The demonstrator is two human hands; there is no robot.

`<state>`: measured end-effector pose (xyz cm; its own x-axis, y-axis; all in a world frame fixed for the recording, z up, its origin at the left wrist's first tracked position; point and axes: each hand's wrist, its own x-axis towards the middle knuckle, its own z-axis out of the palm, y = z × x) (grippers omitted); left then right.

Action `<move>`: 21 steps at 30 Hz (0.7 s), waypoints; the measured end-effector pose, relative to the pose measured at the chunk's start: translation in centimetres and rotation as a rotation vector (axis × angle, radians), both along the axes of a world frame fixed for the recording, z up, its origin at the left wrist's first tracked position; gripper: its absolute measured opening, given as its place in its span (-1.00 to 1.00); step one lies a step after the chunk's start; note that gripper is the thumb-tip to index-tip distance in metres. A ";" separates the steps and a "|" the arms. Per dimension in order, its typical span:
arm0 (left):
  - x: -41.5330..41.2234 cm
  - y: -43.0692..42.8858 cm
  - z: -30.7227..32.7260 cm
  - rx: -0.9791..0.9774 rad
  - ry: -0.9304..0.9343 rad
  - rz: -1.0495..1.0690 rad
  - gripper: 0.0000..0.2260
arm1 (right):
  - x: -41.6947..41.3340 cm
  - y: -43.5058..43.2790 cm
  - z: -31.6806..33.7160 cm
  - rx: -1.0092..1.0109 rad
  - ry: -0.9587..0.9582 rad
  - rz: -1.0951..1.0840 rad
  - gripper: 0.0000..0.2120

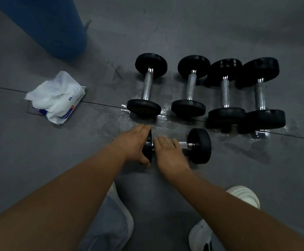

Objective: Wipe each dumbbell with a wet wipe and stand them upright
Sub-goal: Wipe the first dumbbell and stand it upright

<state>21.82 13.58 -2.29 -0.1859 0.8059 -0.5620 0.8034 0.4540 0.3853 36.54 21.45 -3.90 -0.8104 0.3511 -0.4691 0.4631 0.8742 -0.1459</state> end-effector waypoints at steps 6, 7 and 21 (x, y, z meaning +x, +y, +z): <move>-0.4 0.3 0.3 -0.014 -0.032 0.020 0.11 | 3.5 -0.8 0.7 -0.218 0.385 -0.273 -0.73; -0.4 0.3 0.4 -0.019 -0.036 0.022 0.11 | 3.2 -1.3 1.1 -0.377 0.401 -0.548 -0.77; 0.2 -0.3 0.0 0.046 -0.030 0.057 0.10 | -1.3 -1.7 1.4 -1.607 0.424 -2.126 -0.62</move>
<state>22.03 13.23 -2.25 -0.2159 0.8196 -0.5307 0.7648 0.4798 0.4300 35.27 19.72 -2.53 -0.2090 0.1081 -0.9719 -0.1063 -0.9905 -0.0873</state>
